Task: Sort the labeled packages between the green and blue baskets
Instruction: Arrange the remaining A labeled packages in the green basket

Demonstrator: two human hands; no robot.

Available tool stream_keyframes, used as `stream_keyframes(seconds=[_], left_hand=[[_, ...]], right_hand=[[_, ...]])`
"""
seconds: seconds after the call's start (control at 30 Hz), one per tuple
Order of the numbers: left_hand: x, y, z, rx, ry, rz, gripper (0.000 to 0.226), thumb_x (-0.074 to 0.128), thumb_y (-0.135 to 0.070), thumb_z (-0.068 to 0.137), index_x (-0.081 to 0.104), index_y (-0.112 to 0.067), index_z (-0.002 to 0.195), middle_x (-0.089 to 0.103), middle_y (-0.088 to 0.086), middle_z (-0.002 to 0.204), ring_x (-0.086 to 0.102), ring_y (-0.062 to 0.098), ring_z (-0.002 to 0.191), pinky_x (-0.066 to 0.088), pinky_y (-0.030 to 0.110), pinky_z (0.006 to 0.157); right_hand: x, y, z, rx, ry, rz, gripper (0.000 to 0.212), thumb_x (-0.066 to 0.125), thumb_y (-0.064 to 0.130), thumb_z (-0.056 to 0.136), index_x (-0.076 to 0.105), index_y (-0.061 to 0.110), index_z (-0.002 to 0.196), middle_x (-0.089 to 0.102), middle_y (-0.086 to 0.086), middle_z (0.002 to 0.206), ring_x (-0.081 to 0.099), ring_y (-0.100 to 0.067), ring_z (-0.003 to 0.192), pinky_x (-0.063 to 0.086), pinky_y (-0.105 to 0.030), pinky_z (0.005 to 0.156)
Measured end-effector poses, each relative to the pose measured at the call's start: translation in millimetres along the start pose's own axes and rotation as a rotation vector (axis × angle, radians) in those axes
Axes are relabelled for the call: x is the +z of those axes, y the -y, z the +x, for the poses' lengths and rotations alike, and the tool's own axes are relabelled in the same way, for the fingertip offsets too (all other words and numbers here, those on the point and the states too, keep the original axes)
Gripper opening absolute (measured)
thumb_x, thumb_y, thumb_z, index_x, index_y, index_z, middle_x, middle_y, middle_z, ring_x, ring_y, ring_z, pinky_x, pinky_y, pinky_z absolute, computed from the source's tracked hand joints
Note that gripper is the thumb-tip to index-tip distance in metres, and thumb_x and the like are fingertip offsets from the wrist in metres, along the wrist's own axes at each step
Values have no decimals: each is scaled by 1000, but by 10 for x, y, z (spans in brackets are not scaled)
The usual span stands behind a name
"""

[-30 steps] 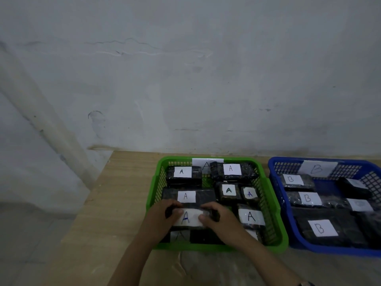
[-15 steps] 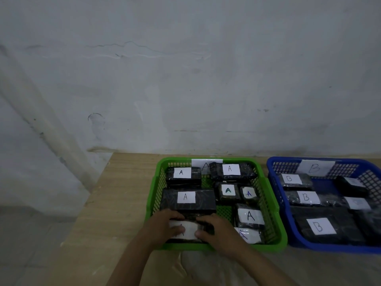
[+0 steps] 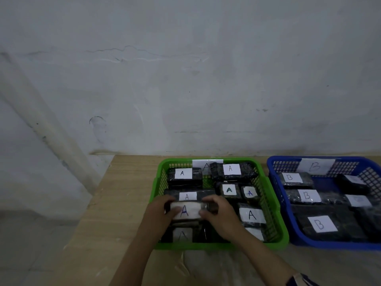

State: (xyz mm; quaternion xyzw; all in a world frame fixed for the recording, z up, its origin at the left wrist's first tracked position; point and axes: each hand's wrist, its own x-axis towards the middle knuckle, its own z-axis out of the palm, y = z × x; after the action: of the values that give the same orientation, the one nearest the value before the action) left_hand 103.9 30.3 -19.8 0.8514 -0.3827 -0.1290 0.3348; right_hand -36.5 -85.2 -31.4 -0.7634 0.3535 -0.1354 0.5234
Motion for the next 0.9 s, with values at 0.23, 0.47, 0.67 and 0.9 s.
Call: stream_keyframes(seconds=[0.23,0.47,0.67,0.9], left_hand=[[63,-15,127,-15,56,161,32,53,-21,90,56,-14,120,56,9,121,52,24,110,38,25,89],[140,17,77,32,62,528,29,37,-34,95,59,-21,109,58,0,114,52,17,107,43,28,81],[173,-16,-53,79,-64,530,18,50,-27,91,59,-14,99,59,3,105,55,21,97,44,28,76],[126,-90,-225,203,-141,519,21,86,-7,54,69,-10,66,65,7,63,61,26,51,49,32,43]], right_hand=[[125,-29,151,-40,20,-162,37,55,23,90,50,17,126,50,-5,131,44,-19,118,34,-25,98],[191,-117,140,-54,135,-641,40,34,38,96,41,25,133,35,1,146,25,-23,130,27,-36,105],[217,-209,15,-47,163,-538,47,28,38,98,15,34,143,8,4,157,5,-19,143,11,-36,116],[34,-244,-83,-72,123,-511,46,29,39,97,16,36,142,4,4,157,-1,-18,144,10,-36,116]])
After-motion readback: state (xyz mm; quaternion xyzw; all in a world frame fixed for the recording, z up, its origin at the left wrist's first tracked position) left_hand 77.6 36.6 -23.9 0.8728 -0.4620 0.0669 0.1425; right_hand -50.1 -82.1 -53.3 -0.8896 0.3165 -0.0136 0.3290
